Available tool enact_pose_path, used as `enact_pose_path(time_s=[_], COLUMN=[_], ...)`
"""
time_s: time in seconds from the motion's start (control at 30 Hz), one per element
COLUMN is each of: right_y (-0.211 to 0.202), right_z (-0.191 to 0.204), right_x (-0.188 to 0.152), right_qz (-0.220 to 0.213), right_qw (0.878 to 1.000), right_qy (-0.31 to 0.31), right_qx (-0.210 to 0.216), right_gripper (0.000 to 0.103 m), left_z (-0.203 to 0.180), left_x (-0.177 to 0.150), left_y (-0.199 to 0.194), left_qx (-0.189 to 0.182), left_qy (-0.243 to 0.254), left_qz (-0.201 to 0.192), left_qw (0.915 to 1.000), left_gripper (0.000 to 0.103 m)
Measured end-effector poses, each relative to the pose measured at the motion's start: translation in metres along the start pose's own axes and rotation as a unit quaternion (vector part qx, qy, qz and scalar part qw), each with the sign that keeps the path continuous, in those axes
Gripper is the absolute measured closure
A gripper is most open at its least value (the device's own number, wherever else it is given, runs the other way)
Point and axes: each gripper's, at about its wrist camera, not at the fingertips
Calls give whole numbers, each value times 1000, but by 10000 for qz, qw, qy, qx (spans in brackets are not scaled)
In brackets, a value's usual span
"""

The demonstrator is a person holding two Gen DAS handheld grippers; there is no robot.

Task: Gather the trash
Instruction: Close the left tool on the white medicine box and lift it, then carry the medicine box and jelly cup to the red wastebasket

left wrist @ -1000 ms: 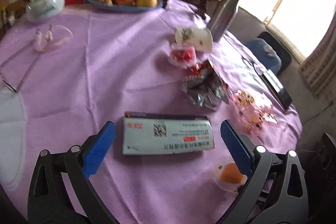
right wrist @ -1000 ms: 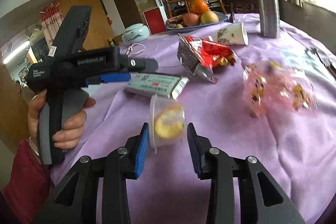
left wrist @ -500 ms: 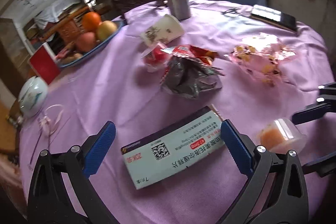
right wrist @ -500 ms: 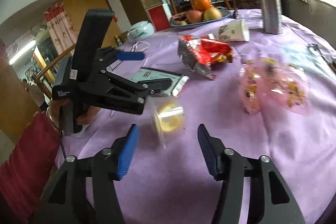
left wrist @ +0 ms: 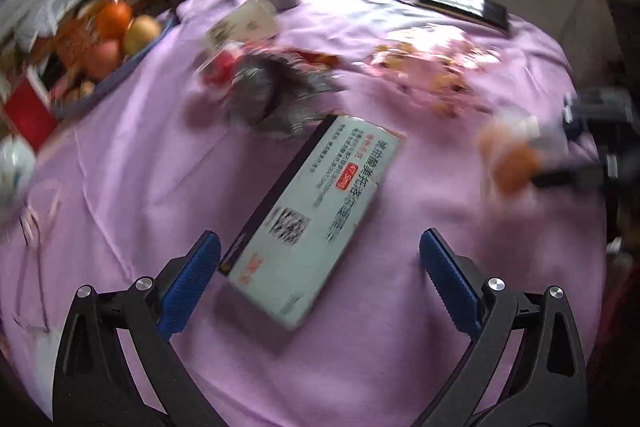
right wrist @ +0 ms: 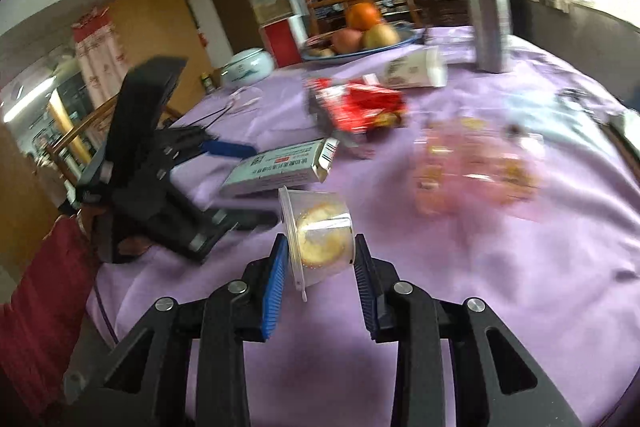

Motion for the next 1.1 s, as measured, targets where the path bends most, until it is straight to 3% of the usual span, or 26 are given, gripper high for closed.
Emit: enact_pose_path(time_s=[0.07, 0.13, 0.17, 0.2, 0.27, 0.43, 0.5, 0.6, 0.83, 0.97, 1.1], right_y=[-15, -24, -27, -28, -30, -39, -46, -65, -108, -131, -154], right_z=[-13, -22, -26, -28, -33, -35, -37, -44, -62, -71, -84], right_x=[-1, -2, -2, -1, -2, -9, -12, -14, -29, -44, -61], right_qz=[-119, -200, -233, -247, -265, -348, -456, -662, -900, -1005, -1110], right_qw=[9998, 9994, 9992, 9991, 9989, 9987, 9980, 9963, 9932, 9913, 9885], right_qy=[142, 237, 281, 312, 377, 363, 401, 525, 683, 775, 910], right_qx=[-80, -124, -130, -127, -79, -94, -173, -181, -281, -359, -482], right_gripper=[70, 70, 70, 70, 70, 70, 70, 70, 70, 70, 70], left_z=[0, 13, 16, 17, 11, 4, 4, 5, -12, -34, -65], left_x=[2, 4, 6, 7, 8, 17, 20, 16, 6, 9, 16], left_y=[-7, -11, -9, -4, 8, 13, 12, -1, -44, -61, -76], left_qx=[-79, -786, -951, -955, -507, 215, 438, 369, -52, -188, -268], left_qy=[-75, -708, -888, -1038, -953, -1310, -1545, -2065, -2864, -2912, -2778], left_qz=[-120, -154, -97, 34, 348, 476, 489, 284, -446, -635, -795], left_qw=[9999, 9943, 9914, 9900, 9935, 9900, 9858, 9773, 9571, 9544, 9570], left_gripper=[7, 7, 9, 13, 19, 35, 50, 56, 57, 57, 56])
Point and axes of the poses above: each gripper's, at about its wrist camera, not at the fingertips, and y roughly the way its jaws point, z to its left, x to its top, and after that the axes turned 3 degrees about x, right-handed
